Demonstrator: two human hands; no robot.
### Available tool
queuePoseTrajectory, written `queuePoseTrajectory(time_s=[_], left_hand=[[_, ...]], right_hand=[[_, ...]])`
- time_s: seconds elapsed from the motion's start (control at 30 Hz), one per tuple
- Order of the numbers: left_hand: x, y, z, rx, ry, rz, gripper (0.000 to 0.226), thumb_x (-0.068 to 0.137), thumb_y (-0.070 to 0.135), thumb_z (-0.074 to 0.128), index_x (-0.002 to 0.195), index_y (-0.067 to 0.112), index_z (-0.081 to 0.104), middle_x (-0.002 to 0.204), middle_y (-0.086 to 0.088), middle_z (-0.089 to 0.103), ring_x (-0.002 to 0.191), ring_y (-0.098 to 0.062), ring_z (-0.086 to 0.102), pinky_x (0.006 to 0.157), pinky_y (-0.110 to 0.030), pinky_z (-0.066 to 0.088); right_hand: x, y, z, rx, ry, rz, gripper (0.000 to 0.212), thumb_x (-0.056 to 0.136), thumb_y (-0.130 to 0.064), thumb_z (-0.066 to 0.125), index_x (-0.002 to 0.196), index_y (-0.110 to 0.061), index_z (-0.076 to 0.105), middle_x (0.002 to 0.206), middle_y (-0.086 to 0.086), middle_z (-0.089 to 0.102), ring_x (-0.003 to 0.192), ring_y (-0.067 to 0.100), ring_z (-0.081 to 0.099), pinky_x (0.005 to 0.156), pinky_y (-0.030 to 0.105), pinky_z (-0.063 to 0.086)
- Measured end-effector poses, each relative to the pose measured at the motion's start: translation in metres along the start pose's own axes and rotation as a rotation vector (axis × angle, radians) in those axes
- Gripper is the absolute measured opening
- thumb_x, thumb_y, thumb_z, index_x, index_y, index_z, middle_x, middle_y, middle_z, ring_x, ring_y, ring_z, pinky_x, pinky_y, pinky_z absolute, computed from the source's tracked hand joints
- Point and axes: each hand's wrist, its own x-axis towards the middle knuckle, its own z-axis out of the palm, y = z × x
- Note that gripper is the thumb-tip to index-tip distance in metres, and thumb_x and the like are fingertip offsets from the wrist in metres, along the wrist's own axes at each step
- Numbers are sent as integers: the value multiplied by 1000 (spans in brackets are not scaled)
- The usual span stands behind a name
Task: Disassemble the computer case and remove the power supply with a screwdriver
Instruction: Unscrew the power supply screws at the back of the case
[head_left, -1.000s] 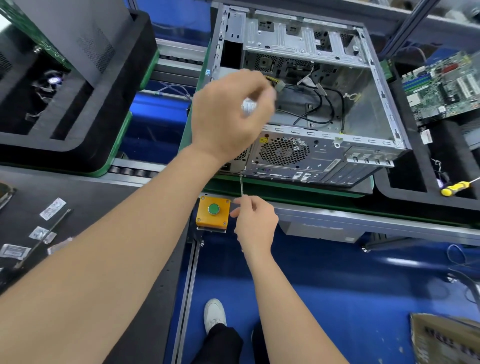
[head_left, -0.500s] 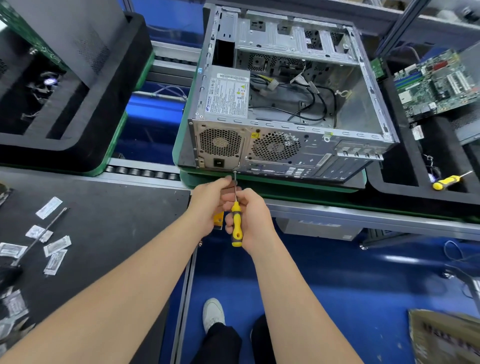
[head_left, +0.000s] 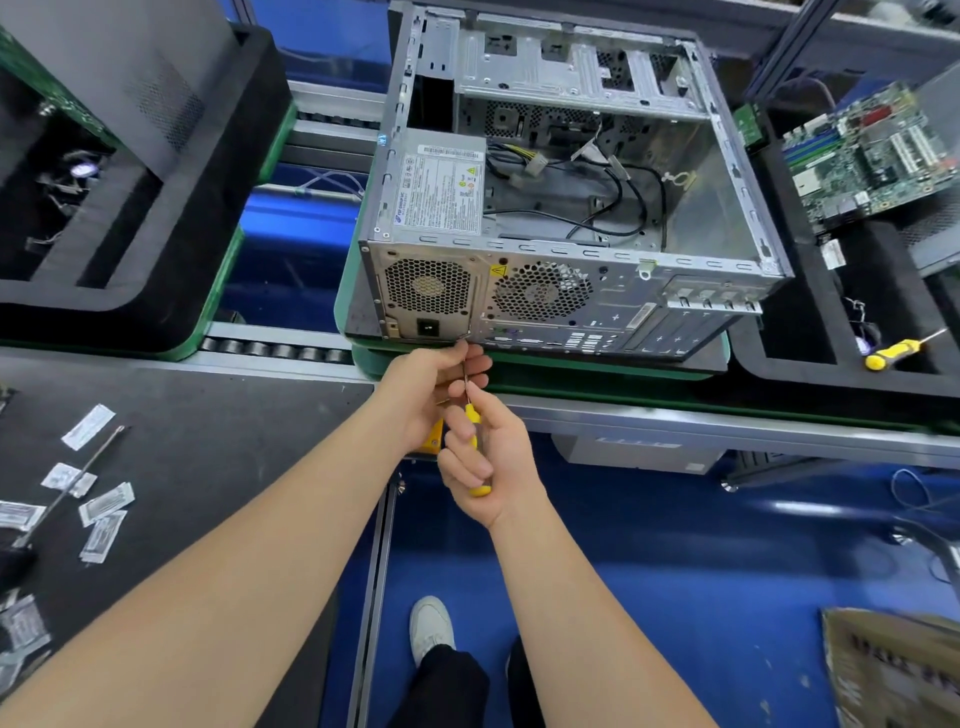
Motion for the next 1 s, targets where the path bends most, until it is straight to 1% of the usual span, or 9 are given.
queuePoseTrajectory(time_s=[0.17,0.27,0.33,0.37,0.47,0.67,0.83,0.93,1.0], left_hand=[[1,0,-11,-80,-21,8,24,96,19,52,101,7,73,104,-13,78,87,-24,77,82,-38,55],[1,-1,-10,-86,-51,6,22,96,20,55,102,8,73,106,-12,77,89,-23,77,80,-39,55],[1,-2,-7,-94,-46,6,20,97,23,58,101,10,73,105,-11,78,91,-23,77,78,-38,56],[1,-2,-5,-100,-37,6,19,98,24,59,100,10,73,104,-10,78,92,-23,77,78,-38,56],[1,-7,0,-114,-10,15,17,100,25,61,101,13,72,100,-7,79,96,-21,74,76,-36,55],[1,-12,2,-190,-20,-11,15,100,24,62,105,13,70,97,-5,79,90,-19,76,73,-37,57],[2,-15,2,-224,-13,4,19,100,22,63,112,9,68,99,-7,78,90,-21,77,63,-34,61],[2,-15,4,-258,-8,-6,18,100,21,62,111,8,68,96,-7,79,87,-21,77,59,-36,61],[2,-15,4,-253,-8,-9,16,99,22,62,108,10,69,95,-6,79,87,-19,77,63,-36,61]], right_hand=[[1,0,2,-720,319,-292,28,108,-26,52,96,-12,73,64,11,60,39,21,48,39,27,38],[-1,3,9,-1298,536,-516,29,106,-28,51,84,-18,67,64,2,67,48,21,62,51,32,51],[-1,5,12,-1601,687,-596,29,106,-29,53,82,-20,65,68,-2,66,61,18,60,57,26,42],[-1,6,13,-1682,744,-611,28,106,-29,53,83,-19,66,71,0,67,65,19,58,57,30,37],[1,6,14,-1751,803,-623,26,106,-28,53,87,-17,68,75,2,68,68,21,55,59,32,32],[0,7,12,-1677,809,-645,24,104,-30,56,87,-19,69,71,-4,61,67,18,45,60,32,32],[2,7,8,-1631,780,-651,23,104,-32,58,86,-22,70,69,-4,66,62,13,50,55,31,31],[0,4,6,-1537,671,-621,27,102,-33,59,80,-21,69,62,-1,66,57,17,61,55,29,44],[-1,-2,5,-1291,549,-501,26,99,-29,58,79,-20,71,60,2,68,50,20,64,52,29,51]])
